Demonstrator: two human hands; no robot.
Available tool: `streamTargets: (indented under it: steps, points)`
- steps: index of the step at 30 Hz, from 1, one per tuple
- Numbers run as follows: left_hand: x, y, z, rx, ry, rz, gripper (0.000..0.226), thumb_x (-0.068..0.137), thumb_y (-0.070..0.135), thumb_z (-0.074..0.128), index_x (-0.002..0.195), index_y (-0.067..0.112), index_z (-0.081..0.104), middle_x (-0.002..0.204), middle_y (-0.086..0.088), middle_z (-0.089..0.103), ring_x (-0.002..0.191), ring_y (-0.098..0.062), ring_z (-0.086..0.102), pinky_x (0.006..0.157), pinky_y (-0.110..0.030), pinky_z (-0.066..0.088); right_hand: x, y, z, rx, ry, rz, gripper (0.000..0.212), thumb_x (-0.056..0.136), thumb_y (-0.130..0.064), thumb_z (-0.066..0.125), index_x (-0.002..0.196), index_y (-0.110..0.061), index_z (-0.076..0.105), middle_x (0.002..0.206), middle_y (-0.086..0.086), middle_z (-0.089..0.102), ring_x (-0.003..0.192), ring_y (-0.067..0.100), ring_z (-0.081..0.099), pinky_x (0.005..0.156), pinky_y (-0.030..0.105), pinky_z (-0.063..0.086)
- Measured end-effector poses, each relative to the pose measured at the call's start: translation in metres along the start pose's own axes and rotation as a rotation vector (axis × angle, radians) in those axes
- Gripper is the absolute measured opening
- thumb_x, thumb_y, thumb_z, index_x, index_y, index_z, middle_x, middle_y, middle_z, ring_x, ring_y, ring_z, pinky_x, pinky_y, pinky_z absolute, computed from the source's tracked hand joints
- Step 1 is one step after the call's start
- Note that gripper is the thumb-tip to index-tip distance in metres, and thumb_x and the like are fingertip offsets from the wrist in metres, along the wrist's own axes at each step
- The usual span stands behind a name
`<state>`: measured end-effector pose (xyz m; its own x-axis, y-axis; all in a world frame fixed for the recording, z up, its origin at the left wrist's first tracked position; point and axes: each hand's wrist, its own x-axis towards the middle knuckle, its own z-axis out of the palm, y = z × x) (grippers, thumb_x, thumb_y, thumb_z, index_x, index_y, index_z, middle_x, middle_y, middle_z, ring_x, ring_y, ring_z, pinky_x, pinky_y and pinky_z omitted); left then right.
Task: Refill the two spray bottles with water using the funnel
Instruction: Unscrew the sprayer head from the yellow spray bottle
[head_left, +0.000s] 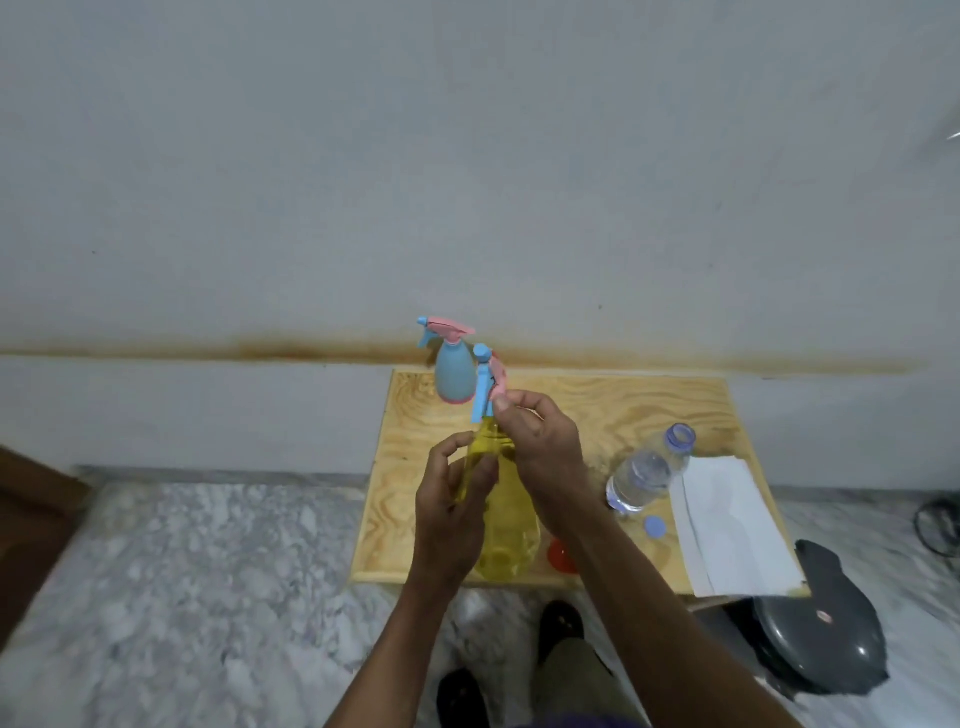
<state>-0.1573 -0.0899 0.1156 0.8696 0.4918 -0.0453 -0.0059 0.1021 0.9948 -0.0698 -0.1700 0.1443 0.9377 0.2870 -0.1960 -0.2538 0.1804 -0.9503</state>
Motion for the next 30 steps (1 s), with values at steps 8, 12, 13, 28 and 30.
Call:
streamTargets:
  steps: [8, 12, 13, 28, 30]
  points:
    - [-0.005, 0.008, -0.004, -0.026, 0.039, 0.041, 0.025, 0.095, 0.025, 0.065, 0.119, 0.027, 0.060, 0.088, -0.002, 0.075, 0.075, -0.008, 0.066, 0.064, -0.026, 0.052, -0.014, -0.005, 0.007, 0.001, 0.017, -0.093, 0.021, 0.089, -0.013, 0.074, 0.108, -0.009, 0.067, 0.100, 0.007, 0.075, 0.089, 0.014, 0.070, 0.076, 0.023, 0.055]
    - [-0.003, 0.005, 0.002, 0.017, 0.056, 0.074, 0.025, 0.095, 0.028, 0.067, 0.119, 0.031, 0.063, 0.100, -0.004, 0.076, 0.087, -0.012, 0.070, 0.073, -0.032, 0.056, -0.017, -0.007, 0.005, 0.013, 0.069, -0.081, 0.016, 0.095, -0.019, 0.068, 0.107, -0.010, 0.070, 0.093, 0.000, 0.077, 0.085, 0.009, 0.070, 0.077, 0.024, 0.055]
    - [-0.003, 0.003, 0.003, 0.028, 0.064, 0.078, 0.029, 0.092, 0.037, 0.069, 0.120, 0.034, 0.064, 0.106, -0.004, 0.075, 0.095, -0.015, 0.070, 0.079, -0.037, 0.057, -0.018, -0.008, 0.004, 0.004, 0.078, -0.101, 0.014, 0.094, -0.019, 0.068, 0.105, -0.010, 0.072, 0.088, -0.002, 0.076, 0.080, 0.006, 0.069, 0.074, 0.022, 0.054]
    - [-0.009, -0.003, 0.002, 0.135, 0.123, 0.135, 0.049, 0.093, 0.042, 0.067, 0.139, 0.034, 0.053, 0.139, 0.014, 0.059, 0.129, 0.005, 0.053, 0.107, -0.026, 0.048, -0.019, -0.005, 0.012, -0.031, 0.143, -0.061, 0.031, 0.082, -0.026, 0.082, 0.107, -0.018, 0.065, 0.091, 0.004, 0.077, 0.081, 0.008, 0.072, 0.070, 0.023, 0.055]
    - [-0.007, -0.002, -0.003, 0.156, 0.125, 0.152, 0.047, 0.090, 0.040, 0.066, 0.135, 0.040, 0.052, 0.134, 0.021, 0.059, 0.127, 0.008, 0.053, 0.104, -0.018, 0.046, -0.018, -0.003, 0.015, -0.065, 0.120, -0.068, 0.024, 0.088, -0.029, 0.077, 0.106, -0.016, 0.067, 0.092, 0.002, 0.077, 0.083, 0.009, 0.072, 0.072, 0.023, 0.054]
